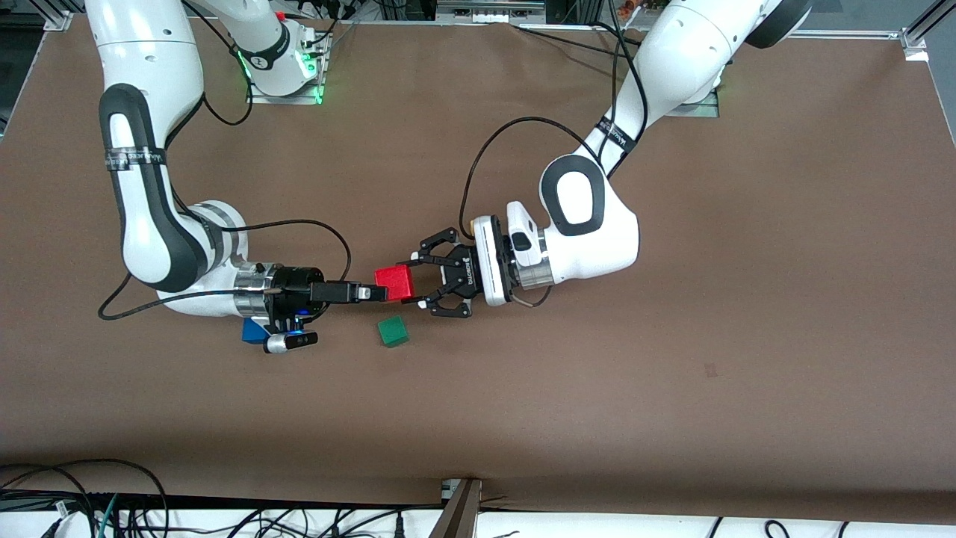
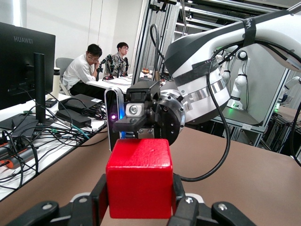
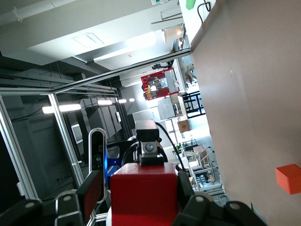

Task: Pass red block to right arm, stack on blue
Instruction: 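Close the right gripper on the red cube held by the left gripper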

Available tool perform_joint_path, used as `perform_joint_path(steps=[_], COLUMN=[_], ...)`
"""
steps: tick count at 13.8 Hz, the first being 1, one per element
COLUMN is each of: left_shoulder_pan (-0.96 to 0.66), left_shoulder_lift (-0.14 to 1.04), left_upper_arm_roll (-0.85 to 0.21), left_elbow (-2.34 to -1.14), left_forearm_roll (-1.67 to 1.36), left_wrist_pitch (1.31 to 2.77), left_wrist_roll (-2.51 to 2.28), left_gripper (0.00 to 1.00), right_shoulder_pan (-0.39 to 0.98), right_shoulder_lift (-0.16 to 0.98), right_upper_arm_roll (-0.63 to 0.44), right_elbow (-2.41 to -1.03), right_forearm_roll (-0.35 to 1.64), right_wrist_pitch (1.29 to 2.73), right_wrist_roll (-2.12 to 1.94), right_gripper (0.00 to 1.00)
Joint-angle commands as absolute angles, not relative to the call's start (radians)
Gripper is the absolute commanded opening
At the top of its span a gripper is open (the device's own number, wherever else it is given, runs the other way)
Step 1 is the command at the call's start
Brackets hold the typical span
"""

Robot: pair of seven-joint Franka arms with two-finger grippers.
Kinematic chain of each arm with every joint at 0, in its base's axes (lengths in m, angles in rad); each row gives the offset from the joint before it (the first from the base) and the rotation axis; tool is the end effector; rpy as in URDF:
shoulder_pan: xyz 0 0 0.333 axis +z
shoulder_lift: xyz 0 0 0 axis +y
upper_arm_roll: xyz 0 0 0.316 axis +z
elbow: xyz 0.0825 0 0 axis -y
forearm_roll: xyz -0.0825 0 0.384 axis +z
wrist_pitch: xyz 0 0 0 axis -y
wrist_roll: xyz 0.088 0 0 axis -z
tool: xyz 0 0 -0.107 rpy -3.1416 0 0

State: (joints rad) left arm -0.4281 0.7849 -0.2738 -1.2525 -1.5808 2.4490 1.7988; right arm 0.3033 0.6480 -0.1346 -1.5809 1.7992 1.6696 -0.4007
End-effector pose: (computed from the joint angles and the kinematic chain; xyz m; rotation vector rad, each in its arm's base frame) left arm 0.6389 -0.4565 0.3515 1.5823 -1.0636 1.0712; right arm 0.6702 0.2291 0.3184 -1.5187 0.2151 0.1899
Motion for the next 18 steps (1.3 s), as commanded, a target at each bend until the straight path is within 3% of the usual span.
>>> perform_joint_path(steps=[1,6,18], left_shoulder_pan=[-0.445,-0.445,-0.446], left_shoulder_lift=[0.804,0.804,0.808], left_upper_arm_roll=[-0.262,-0.262,-0.262], left_elbow=[-1.215,-1.215,-1.213], left_forearm_roll=[-1.615,-1.615,-1.615], left_wrist_pitch=[2.461,2.461,2.461], left_wrist_roll=[1.818,1.818,1.815], left_gripper=[0.0,0.0,0.0], right_shoulder_pan=[0.304,0.301,0.282], right_shoulder_lift=[0.597,0.597,0.601], right_upper_arm_roll=[-0.138,-0.138,-0.138], right_elbow=[-1.638,-1.64,-1.631], right_forearm_roll=[1.779,1.779,1.778], right_wrist_pitch=[1.669,1.669,1.667], right_wrist_roll=[-0.394,-0.394,-0.405], right_gripper=[0.73,0.71,0.12])
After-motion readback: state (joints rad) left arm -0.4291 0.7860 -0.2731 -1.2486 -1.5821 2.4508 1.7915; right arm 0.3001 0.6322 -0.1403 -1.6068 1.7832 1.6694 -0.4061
